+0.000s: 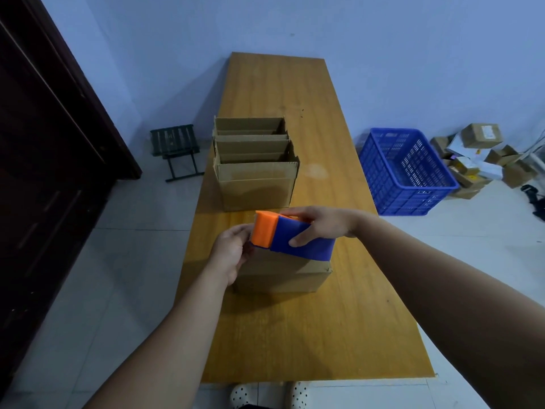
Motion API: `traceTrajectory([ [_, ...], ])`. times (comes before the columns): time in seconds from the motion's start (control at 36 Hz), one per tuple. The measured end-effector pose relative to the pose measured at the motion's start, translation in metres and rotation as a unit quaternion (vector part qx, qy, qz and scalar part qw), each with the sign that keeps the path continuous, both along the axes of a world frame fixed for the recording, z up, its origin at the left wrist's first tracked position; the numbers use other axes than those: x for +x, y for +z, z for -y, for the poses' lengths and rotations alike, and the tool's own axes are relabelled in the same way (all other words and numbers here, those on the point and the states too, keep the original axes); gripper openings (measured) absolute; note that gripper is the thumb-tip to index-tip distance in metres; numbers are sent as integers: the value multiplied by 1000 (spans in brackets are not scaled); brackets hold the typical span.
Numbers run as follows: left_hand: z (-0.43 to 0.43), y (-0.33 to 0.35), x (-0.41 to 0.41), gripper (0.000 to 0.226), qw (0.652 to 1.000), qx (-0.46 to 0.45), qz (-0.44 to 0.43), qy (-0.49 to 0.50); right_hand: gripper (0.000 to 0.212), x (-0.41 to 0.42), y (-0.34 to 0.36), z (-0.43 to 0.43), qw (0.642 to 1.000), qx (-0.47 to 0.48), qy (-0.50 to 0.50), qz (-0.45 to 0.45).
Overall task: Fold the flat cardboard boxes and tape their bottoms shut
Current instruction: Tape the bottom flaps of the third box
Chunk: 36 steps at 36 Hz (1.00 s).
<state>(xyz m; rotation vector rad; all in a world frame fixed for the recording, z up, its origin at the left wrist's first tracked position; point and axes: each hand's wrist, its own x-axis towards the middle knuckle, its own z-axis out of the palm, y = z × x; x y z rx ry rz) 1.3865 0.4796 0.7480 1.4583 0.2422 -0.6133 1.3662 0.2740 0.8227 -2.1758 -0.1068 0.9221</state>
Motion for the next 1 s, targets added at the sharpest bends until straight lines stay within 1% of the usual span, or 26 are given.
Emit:
traceTrajectory([
  [0.06,1,0,-1,17,1000,4,-3,10,56,-2,2,0,1000,7,-11,6],
  [0.14,4,-2,-1,11,1000,16,-8,23,57,-5,-1,-3,999,-15,-18,32],
  [0.22,6,-8,2,15,998,27,-19,46,64,-6,-5,-7,991,-93,-24,94],
  [0.28,7,-13,5,20,997,36,-26,61,61,-6,-7,-9,974,-163,-13,156],
  [0.33,8,-16,9,24,996,44,-35,66,56,-7,-8,-9,962,-195,-6,192],
  [0.44,10,-19,13,28,995,69,-42,64,46,-10,-6,-7,954,-198,-10,226],
  [0.5,11,-19,13,26,994,75,-44,69,39,-13,-7,-4,946,-197,-17,256],
  [0.56,12,-18,12,22,994,79,-39,66,36,-17,-13,-2,941,-190,-16,281],
  [0.58,12,-18,11,21,994,86,-35,62,40,-18,-16,-1,938,-191,-15,290],
  [0.61,13,-18,11,19,994,93,-28,55,49,-19,-19,0,935,-197,-15,296],
  [0.67,14,-18,10,19,994,98,-17,42,76,-19,-22,2,930,-218,-19,296],
  [0.69,14,-18,11,19,994,98,-13,37,83,-19,-23,2,925,-234,-19,298],
  [0.72,15,-18,11,19,995,98,-10,32,83,-18,-25,2,919,-248,-20,305],
  [0.78,16,-17,10,17,994,102,-6,29,71,-17,-29,1,908,-263,-30,324],
  [0.83,16,-17,10,16,994,102,-5,39,60,-15,-32,-2,904,-259,-48,337],
  [0.89,16,-18,10,17,994,95,-11,50,56,-15,-36,-4,908,-236,-65,340],
  [1.0,17,-16,14,19,993,50,-57,91,56,-18,-43,-1,923,-169,-125,322],
])
